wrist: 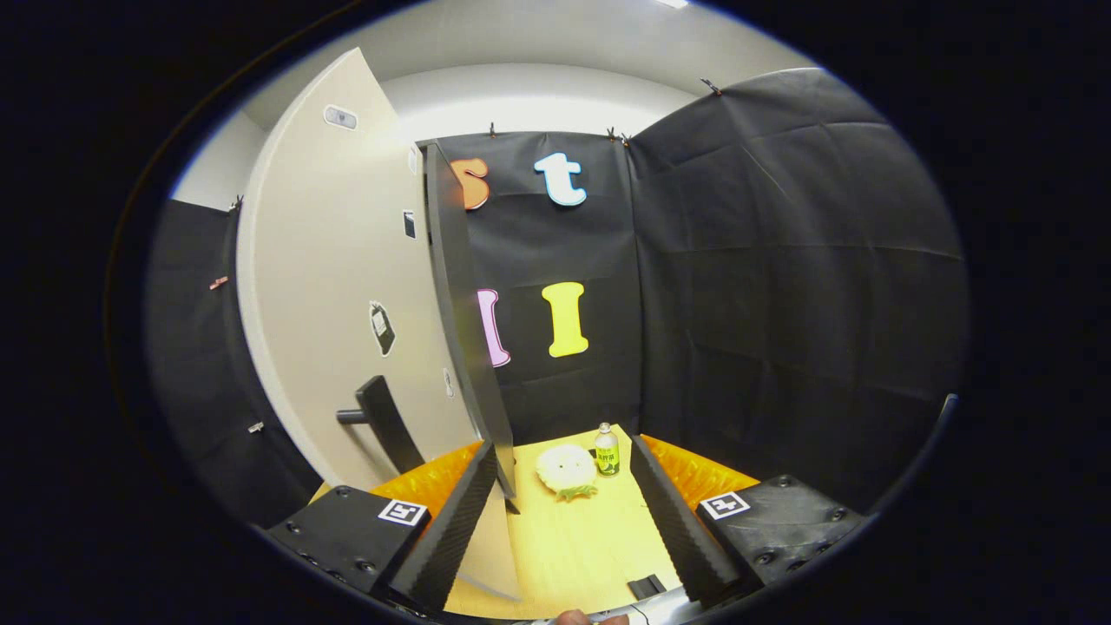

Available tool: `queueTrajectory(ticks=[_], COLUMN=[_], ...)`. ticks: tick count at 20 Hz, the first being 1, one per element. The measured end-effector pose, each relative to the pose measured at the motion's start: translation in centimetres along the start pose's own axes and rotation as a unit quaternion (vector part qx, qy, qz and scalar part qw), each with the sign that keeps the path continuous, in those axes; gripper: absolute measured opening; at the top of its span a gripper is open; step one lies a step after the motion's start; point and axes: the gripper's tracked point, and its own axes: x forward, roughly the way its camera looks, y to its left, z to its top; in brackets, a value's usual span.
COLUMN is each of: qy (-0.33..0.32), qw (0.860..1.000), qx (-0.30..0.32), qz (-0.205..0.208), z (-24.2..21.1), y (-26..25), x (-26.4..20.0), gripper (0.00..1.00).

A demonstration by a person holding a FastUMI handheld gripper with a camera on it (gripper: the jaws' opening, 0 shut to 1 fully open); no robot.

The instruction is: Open the shoe cabinet door, grab the shoes and put them into the shoe cabinet, then close the shoe cabinet door.

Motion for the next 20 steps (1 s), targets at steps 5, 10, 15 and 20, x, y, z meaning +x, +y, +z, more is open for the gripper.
queueTrajectory(ticks=[5,10,15,20], qy=[-0.020,-0.019,-0.044,-0.048], qw=[0.999,0.999,0.997,0.998], qx=[-0.037,-0.022,-0.031,-0.028], qz=[-0.017,-0.030,-0.053,-0.030], z=[0.4,-0.3,-0.4,-1.0], y=[2.2,4.0,6.1,9.2], x=[0.3,-0.5,-1.6,-1.9], gripper=[0.97,0.98,0.98,0.98])
